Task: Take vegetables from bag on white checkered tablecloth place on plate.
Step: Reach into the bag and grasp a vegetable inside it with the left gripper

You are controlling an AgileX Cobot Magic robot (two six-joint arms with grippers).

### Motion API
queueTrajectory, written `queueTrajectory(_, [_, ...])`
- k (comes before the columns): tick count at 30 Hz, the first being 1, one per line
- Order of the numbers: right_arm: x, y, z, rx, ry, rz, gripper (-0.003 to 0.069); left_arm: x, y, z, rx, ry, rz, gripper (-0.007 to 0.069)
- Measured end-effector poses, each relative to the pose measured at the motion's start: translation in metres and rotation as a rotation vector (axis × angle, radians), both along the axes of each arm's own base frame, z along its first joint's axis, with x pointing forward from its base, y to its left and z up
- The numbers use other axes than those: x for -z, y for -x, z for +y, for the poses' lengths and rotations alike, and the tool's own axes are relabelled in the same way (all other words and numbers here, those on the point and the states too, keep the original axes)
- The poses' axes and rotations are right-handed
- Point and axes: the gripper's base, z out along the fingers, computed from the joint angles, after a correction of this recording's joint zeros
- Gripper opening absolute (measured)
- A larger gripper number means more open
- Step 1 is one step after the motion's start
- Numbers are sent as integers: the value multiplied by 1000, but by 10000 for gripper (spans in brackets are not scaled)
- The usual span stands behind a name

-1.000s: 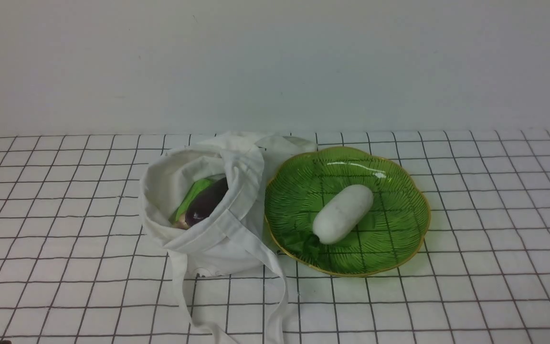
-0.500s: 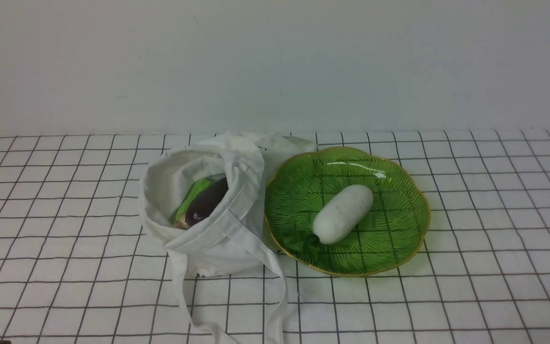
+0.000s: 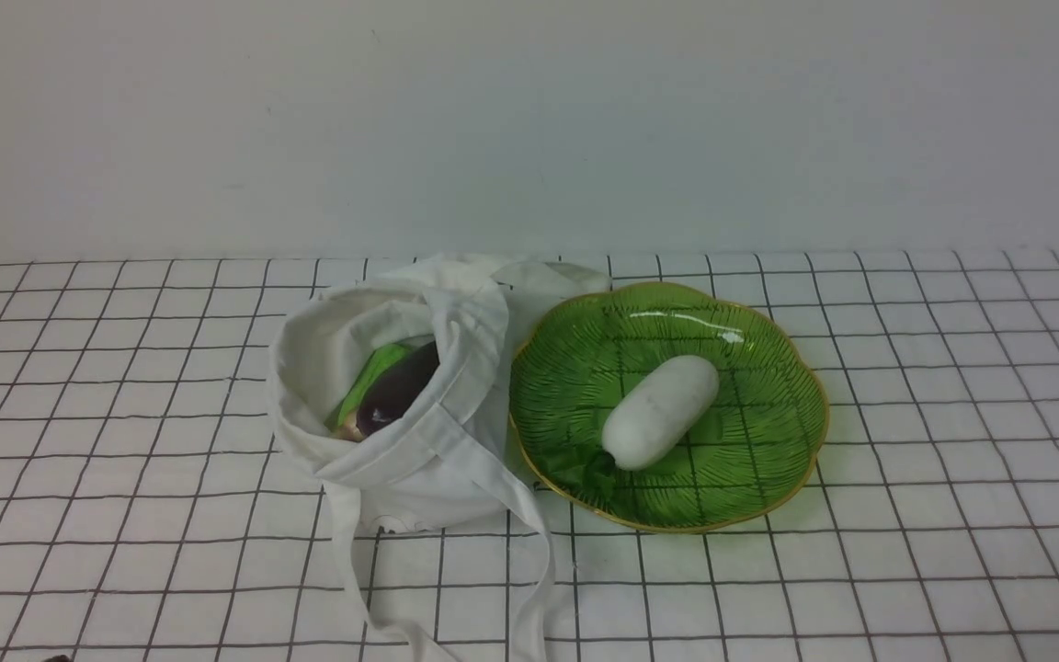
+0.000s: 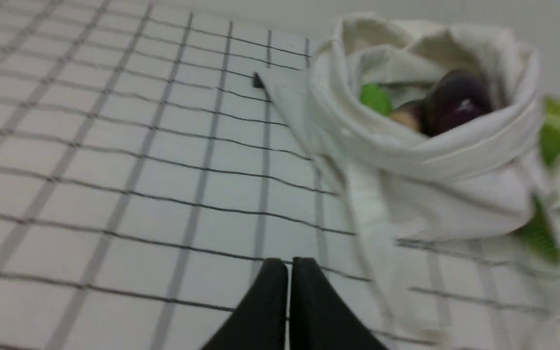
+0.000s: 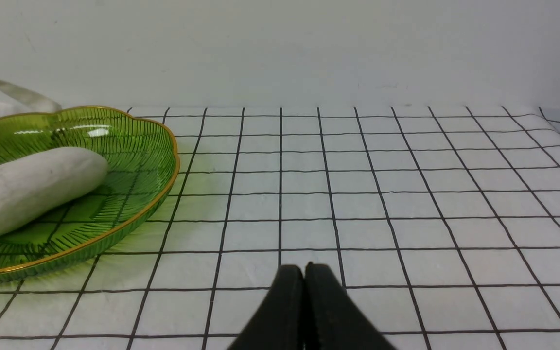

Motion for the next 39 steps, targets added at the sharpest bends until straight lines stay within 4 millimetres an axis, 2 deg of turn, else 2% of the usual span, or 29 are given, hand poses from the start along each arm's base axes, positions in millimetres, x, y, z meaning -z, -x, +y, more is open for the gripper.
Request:
queueTrajectory(1, [0,0,0,0,0,0,-18,-1,0,-3,-7,154,16,-8])
queueTrajectory(4, [0,0,0,0,0,0,-18,-5,1,-8,-11,403,41,-8])
queueTrajectory(10, [0,0,0,0,0,0,-18,-11,1,-11,-4,557,40,-8])
queueTrajectory(13, [0,0,0,0,0,0,-18,-27,6,-16,70,498,36,-8])
queueTrajectory(17, [0,0,0,0,0,0,-18,-77,7,-20,152,346,35,-8])
queueTrajectory(20, [0,0,0,0,0,0,-18,-115,-11,-23,242,92,212,-8])
queueTrajectory(21, [0,0,0,0,0,0,-18,-125,-18,-23,275,10,291,-8])
queueTrajectory(22, [0,0,0,0,0,0,-18,-128,-17,-23,280,-3,293,-8])
queueTrajectory(23, [0,0,0,0,0,0,-18,-141,-38,-22,341,-129,459,-8])
queueTrajectory(24, [0,0,0,0,0,0,-18,-145,-40,-21,349,-151,476,-8])
queueTrajectory(25, [0,0,0,0,0,0,-18,-148,-50,-20,369,-183,535,-8])
queueTrajectory(26, [0,0,0,0,0,0,-18,-161,-71,-18,401,-248,629,-8])
queueTrajectory(27, [0,0,0,0,0,0,-18,-164,-90,-18,415,-266,688,-6])
queueTrajectory(29, [0,0,0,0,0,0,-18,-169,-124,-18,435,-290,739,7])
queueTrajectory(30, [0,0,0,0,0,0,-18,-172,-135,-19,441,-296,745,17])
queueTrajectory(32, [0,0,0,0,0,0,-18,-170,-156,-22,460,-302,775,38])
queueTrajectory(34, [0,0,0,0,0,0,-18,-159,-199,-35,516,-330,836,97])
queueTrajectory(36, [0,0,0,0,0,0,-18,-150,-218,-42,545,-348,865,132])
queueTrajectory(37, [0,0,0,0,0,0,-18,-142,-242,-56,588,-384,878,183])
queueTrajectory(39, [0,0,0,0,0,0,-18,-133,-267,-75,634,-430,884,246])
